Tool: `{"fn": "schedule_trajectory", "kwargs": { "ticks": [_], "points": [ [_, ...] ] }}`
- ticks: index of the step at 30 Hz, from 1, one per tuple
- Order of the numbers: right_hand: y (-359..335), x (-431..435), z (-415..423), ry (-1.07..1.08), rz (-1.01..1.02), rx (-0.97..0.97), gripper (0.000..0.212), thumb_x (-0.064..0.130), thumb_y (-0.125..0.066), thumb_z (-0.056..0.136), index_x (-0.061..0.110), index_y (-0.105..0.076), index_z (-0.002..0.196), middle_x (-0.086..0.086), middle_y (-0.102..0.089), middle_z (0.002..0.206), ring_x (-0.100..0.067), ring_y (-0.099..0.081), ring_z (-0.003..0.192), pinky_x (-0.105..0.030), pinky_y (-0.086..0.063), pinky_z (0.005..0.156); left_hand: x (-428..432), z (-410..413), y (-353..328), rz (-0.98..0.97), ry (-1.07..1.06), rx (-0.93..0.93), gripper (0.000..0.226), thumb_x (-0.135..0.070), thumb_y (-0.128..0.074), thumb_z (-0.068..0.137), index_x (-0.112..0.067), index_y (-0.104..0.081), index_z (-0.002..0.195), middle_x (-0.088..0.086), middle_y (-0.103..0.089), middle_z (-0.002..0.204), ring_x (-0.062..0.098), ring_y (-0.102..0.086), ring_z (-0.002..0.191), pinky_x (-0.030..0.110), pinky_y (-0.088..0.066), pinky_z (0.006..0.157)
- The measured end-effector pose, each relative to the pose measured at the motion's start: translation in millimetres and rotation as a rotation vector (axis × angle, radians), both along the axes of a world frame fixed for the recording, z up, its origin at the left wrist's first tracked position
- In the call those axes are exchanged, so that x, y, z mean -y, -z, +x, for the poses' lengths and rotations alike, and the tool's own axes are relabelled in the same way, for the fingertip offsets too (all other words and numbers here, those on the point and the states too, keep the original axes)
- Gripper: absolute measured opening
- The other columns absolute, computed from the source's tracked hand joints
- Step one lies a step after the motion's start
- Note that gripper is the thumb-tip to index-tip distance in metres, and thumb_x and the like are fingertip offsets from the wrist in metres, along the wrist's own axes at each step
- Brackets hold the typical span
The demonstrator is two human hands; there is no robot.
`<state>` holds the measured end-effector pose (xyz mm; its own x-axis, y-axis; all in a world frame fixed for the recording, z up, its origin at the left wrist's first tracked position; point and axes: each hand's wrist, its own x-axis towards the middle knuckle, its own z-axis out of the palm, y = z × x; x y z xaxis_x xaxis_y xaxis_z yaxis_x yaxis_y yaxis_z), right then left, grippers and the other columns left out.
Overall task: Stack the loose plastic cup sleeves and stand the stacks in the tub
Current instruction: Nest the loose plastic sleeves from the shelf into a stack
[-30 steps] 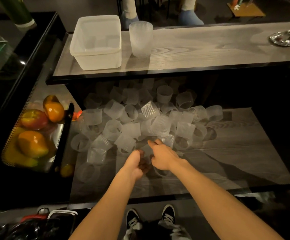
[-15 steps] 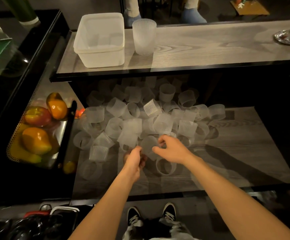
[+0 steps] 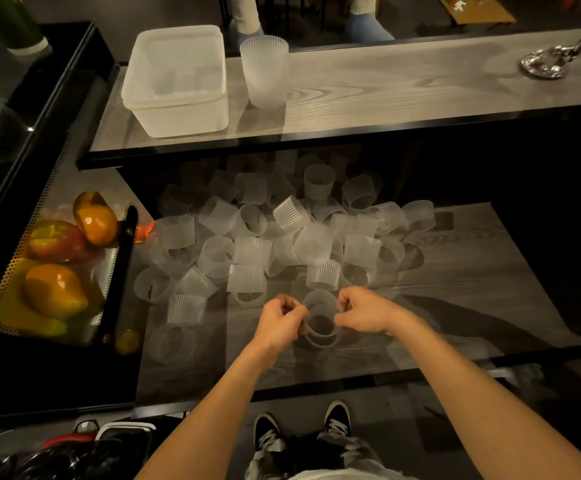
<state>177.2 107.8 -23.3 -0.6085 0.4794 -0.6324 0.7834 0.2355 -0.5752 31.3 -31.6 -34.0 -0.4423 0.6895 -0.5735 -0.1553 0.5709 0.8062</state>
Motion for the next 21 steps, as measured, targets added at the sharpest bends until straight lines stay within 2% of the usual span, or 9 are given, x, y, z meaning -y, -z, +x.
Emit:
{"fn": "schedule_trajectory", "kwargs": {
  "ticks": [3, 8, 13, 18, 21],
  "points": [
    [2.0, -0.7, 2.9, -0.014, -0.012, 0.031, 0.019, 0.031, -0.069, 0.072, 0.021, -0.057, 0.084, 0.002, -0.063, 0.08, -0.013, -0.059, 0.073, -0.034, -0.049, 0.067, 1.6, -0.1, 0.8, -0.007, 0.031, 0.001, 0.003, -0.013, -0.061, 0.094, -0.011, -0.058, 0.095, 0.005, -0.065, 0.08, 0.016, -0.067, 0.073, 0.026, -0.049, 0.062],
    [-1.3, -0.4, 2.4, -0.043, -0.032, 0.058, 0.018, 0.022, -0.067, 0.073, 0.02, -0.052, 0.081, 0.0, -0.067, 0.073, -0.016, -0.061, 0.071, -0.036, -0.048, 0.065, 3.1, 1.1, 1.7, -0.006, 0.085, 0.009, 0.006, -0.01, -0.06, 0.092, -0.008, -0.058, 0.097, 0.006, -0.064, 0.08, 0.01, -0.065, 0.067, 0.025, -0.048, 0.06],
    [-4.9, -2.0, 1.2, -0.097, -0.031, 0.124, 0.018, 0.022, -0.065, 0.073, 0.018, -0.052, 0.086, -0.011, -0.076, 0.083, -0.017, -0.065, 0.074, -0.047, -0.056, 0.083, 2.2, 0.5, 4.1, -0.058, 0.126, 0.057, 0.008, -0.01, -0.058, 0.092, -0.008, -0.058, 0.1, 0.004, -0.064, 0.079, 0.011, -0.068, 0.07, 0.025, -0.048, 0.062],
    [-6.8, -3.1, -1.1, -0.169, -0.049, 0.171, 0.018, 0.021, -0.069, 0.077, 0.018, -0.052, 0.084, -0.01, -0.077, 0.088, -0.015, -0.066, 0.074, -0.036, -0.051, 0.073, 3.6, -5.0, 5.9, -0.075, 0.196, 0.081, 0.002, -0.01, -0.057, 0.092, -0.011, -0.056, 0.094, 0.007, -0.066, 0.08, 0.013, -0.069, 0.073, 0.025, -0.049, 0.065],
    [-5.2, -3.7, -3.5, -0.198, -0.054, 0.211, 0.017, 0.024, -0.072, 0.078, 0.016, -0.058, 0.084, -0.009, -0.077, 0.085, -0.014, -0.064, 0.071, -0.033, -0.049, 0.07, 4.1, -8.0, 11.9, -0.11, 0.233, 0.107, 0.007, -0.011, -0.061, 0.091, -0.01, -0.055, 0.095, 0.01, -0.066, 0.08, 0.013, -0.066, 0.069, 0.026, -0.046, 0.062]
  ]
}}
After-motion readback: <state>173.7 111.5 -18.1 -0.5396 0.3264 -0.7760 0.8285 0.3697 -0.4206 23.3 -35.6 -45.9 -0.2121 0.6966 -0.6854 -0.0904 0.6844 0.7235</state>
